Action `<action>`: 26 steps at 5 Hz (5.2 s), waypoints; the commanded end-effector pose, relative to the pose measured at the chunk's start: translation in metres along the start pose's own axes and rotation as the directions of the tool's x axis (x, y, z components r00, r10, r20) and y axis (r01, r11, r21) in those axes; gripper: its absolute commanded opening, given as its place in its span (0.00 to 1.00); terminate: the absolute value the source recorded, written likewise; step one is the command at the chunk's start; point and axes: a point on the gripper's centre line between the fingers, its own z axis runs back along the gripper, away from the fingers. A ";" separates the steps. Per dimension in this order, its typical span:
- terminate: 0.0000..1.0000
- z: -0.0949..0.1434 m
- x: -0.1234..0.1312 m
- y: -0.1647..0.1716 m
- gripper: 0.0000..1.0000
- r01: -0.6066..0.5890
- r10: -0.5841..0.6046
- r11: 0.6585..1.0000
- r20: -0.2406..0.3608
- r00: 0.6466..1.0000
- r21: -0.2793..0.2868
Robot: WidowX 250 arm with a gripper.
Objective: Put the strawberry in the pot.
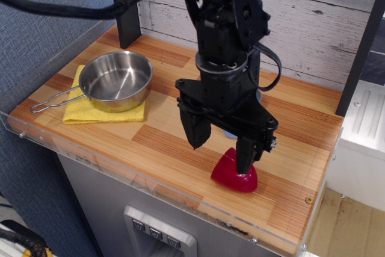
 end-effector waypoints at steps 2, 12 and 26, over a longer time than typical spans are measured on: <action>0.00 -0.016 0.022 -0.001 1.00 0.023 -0.023 0.999 0.014 1.000 0.024; 0.00 -0.045 0.019 -0.005 0.00 0.030 -0.027 0.998 -0.049 0.998 0.060; 0.00 0.017 0.031 0.198 1.00 -0.336 0.323 0.938 0.139 0.936 0.086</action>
